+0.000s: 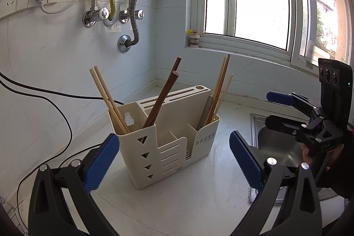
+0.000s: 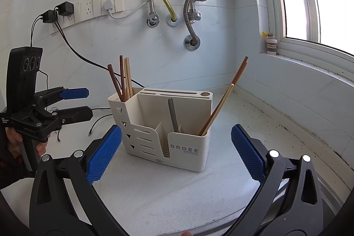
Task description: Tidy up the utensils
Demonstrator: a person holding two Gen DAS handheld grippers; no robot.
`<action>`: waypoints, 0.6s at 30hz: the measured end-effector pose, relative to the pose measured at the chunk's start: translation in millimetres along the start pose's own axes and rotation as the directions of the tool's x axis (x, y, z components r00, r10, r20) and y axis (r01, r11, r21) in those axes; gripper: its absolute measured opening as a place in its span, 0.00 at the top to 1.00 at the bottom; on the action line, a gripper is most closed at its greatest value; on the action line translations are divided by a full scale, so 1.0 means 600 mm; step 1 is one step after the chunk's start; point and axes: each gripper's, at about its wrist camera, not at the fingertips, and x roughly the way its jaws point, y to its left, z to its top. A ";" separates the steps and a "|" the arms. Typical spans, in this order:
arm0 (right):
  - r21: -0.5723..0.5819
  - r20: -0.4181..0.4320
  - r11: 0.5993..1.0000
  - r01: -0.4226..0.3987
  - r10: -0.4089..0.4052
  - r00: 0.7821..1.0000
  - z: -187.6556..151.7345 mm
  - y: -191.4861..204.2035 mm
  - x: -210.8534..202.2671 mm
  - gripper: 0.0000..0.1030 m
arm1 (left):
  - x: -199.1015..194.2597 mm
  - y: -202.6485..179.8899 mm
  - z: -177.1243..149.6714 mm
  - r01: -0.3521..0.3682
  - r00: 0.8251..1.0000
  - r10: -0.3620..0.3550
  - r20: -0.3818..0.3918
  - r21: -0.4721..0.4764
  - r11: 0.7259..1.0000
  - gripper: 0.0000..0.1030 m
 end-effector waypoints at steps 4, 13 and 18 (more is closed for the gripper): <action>-0.001 -0.002 1.000 -0.003 0.003 1.000 0.000 0.001 -0.001 0.08 | 0.000 0.001 0.000 0.000 1.000 0.000 0.000 -0.007 1.000 0.05; -0.005 0.008 1.000 -0.001 0.001 1.000 0.003 0.005 -0.005 0.08 | -0.003 0.001 -0.003 0.004 1.000 -0.004 -0.002 -0.008 1.000 0.05; -0.001 0.015 1.000 0.000 0.000 1.000 0.004 0.004 -0.009 0.08 | -0.007 0.004 -0.003 -0.012 1.000 0.012 0.012 -0.010 1.000 0.05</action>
